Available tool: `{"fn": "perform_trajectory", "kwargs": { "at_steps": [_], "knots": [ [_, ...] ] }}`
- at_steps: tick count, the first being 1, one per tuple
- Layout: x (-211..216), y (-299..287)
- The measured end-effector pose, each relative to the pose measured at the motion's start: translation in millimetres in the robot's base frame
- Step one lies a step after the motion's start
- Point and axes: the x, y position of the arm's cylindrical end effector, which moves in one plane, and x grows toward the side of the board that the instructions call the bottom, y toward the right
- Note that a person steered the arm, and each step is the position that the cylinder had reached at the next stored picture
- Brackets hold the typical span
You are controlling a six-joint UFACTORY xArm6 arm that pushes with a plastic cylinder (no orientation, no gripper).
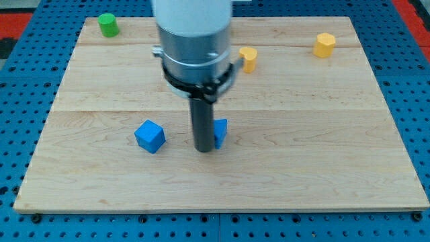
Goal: Slide blue triangle to the right
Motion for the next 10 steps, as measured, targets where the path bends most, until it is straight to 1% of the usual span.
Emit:
{"fn": "perform_trajectory", "kwargs": {
  "at_steps": [1, 2, 3, 4, 5, 6, 7, 8, 9, 10],
  "knots": [
    [4, 51],
    [-1, 49],
    [40, 28],
    [40, -7],
    [-14, -9],
    [-72, 13],
    [-105, 36],
    [-74, 6],
    [-46, -46],
    [-40, -16]
  ]
}}
